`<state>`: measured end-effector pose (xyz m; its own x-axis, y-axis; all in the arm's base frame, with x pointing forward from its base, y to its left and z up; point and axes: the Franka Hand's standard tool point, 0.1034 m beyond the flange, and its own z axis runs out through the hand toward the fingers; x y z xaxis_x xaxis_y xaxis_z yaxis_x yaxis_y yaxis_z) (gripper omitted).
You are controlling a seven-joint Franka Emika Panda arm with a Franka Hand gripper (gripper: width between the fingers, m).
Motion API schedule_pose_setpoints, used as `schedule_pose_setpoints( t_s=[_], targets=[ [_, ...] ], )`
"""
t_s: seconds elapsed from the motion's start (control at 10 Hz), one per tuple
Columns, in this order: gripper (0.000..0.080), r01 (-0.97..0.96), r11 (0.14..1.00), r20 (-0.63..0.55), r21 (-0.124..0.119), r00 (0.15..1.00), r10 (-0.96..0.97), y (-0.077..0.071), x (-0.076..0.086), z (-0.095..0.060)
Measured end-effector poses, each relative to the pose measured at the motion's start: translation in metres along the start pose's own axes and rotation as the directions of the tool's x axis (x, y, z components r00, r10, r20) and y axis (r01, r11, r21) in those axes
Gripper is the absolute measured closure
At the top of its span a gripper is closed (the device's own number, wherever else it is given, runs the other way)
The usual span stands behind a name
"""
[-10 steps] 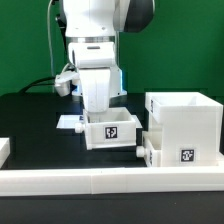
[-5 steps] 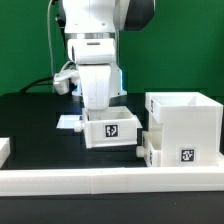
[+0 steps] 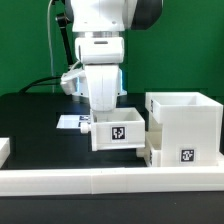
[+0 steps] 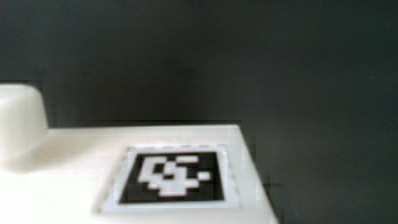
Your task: Assemble drawer
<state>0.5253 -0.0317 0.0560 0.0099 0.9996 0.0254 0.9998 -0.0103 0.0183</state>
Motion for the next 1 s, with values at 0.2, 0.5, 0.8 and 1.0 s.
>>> schedule_pose_setpoints(
  t_s=[0.2, 0.5, 0.8, 1.0],
  targets=[
    [0.0755, -0.003, 1.000, 0.001, 0.022, 1.000, 0.003, -0.003, 0.000, 0.001],
    [0.0755, -0.001, 1.000, 0.000, 0.020, 1.000, 0.001, -0.001, 0.001, 0.000],
    [0.0755, -0.002, 1.000, -0.003, 0.023, 1.000, 0.002, -0.001, 0.006, 0.001],
    [0.0755, -0.010, 1.000, -0.005, 0.027, 1.000, 0.011, -0.002, 0.010, 0.003]
  ],
)
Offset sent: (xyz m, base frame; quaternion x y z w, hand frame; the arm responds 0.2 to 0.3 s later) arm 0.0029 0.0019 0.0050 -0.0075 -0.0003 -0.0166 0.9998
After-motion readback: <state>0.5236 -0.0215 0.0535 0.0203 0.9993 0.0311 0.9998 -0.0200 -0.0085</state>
